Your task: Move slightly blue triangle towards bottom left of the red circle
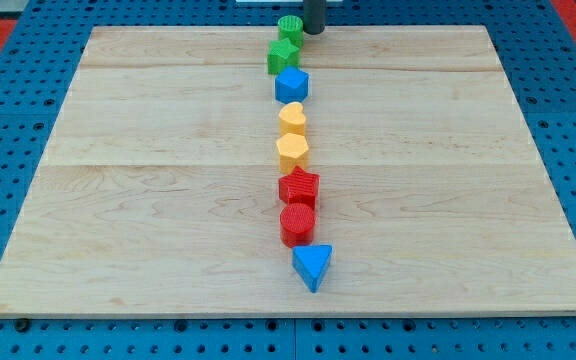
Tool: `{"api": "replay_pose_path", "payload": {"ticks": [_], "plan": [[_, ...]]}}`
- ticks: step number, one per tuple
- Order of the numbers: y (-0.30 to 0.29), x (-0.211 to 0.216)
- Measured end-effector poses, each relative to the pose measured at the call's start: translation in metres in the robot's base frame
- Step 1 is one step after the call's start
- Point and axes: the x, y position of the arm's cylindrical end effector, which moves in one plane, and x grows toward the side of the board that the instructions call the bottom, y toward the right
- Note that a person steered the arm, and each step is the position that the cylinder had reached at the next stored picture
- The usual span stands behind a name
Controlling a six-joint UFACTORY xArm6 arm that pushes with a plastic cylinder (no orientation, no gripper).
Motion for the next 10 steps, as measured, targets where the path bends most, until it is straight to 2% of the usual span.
{"api": "replay_pose_path", "payload": {"ticks": [3,5,7,10], "plan": [[0.008,0.001],[0.035,0.03],[0.069,0.094],[0.07,0.249]]}}
